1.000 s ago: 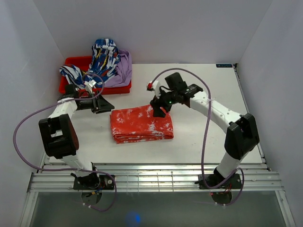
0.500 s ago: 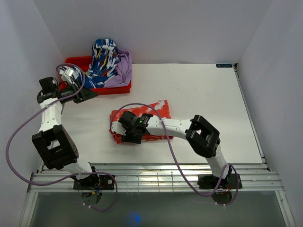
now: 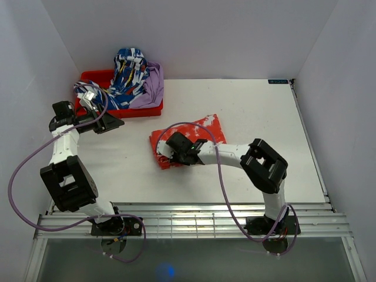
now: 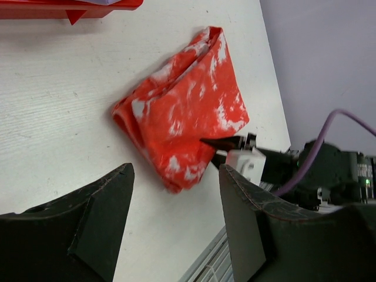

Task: Fold and stack the trousers
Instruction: Neatly place the folded trousers to the corner

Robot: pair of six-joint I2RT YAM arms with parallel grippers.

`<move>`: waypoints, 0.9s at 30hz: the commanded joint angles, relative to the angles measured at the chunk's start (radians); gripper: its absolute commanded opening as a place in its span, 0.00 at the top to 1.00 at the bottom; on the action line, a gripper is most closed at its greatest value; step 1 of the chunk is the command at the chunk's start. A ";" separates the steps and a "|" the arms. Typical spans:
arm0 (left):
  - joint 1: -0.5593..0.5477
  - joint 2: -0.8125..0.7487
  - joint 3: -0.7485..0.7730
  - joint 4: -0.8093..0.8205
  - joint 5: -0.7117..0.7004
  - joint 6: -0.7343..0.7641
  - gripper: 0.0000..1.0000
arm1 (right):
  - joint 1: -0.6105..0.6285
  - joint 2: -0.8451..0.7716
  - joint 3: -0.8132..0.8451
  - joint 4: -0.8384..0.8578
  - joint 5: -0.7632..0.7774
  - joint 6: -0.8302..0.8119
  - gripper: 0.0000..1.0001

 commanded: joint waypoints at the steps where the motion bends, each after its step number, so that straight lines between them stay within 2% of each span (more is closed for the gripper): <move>1: 0.004 -0.006 -0.004 0.021 0.030 0.011 0.30 | -0.165 -0.021 -0.088 -0.062 0.041 -0.033 0.75; 5: 0.004 0.006 0.000 0.024 0.025 0.012 0.30 | -0.311 -0.059 -0.119 -0.056 0.011 -0.111 0.78; 8: 0.005 0.011 -0.004 0.026 0.020 0.012 0.30 | -0.432 -0.073 -0.137 -0.026 -0.058 -0.231 0.77; 11: 0.004 0.017 -0.010 0.024 0.036 0.012 0.29 | -0.561 -0.052 -0.137 -0.013 -0.144 -0.385 0.75; 12: 0.005 0.020 -0.009 0.015 0.043 0.043 0.29 | -0.614 -0.044 -0.136 -0.010 -0.153 -0.475 0.75; 15: 0.004 0.028 -0.006 0.000 0.039 0.054 0.29 | -0.719 -0.009 -0.110 -0.010 -0.183 -0.606 0.73; 19: 0.004 0.026 -0.006 -0.008 0.027 0.068 0.29 | -0.834 0.089 -0.001 -0.027 -0.187 -0.795 0.73; 23: 0.004 0.032 -0.007 -0.008 0.023 0.078 0.29 | -0.924 0.224 0.231 -0.084 -0.167 -0.843 0.73; 27: 0.005 0.040 -0.020 -0.005 0.016 0.086 0.29 | -0.968 0.318 0.355 -0.082 -0.183 -0.897 0.73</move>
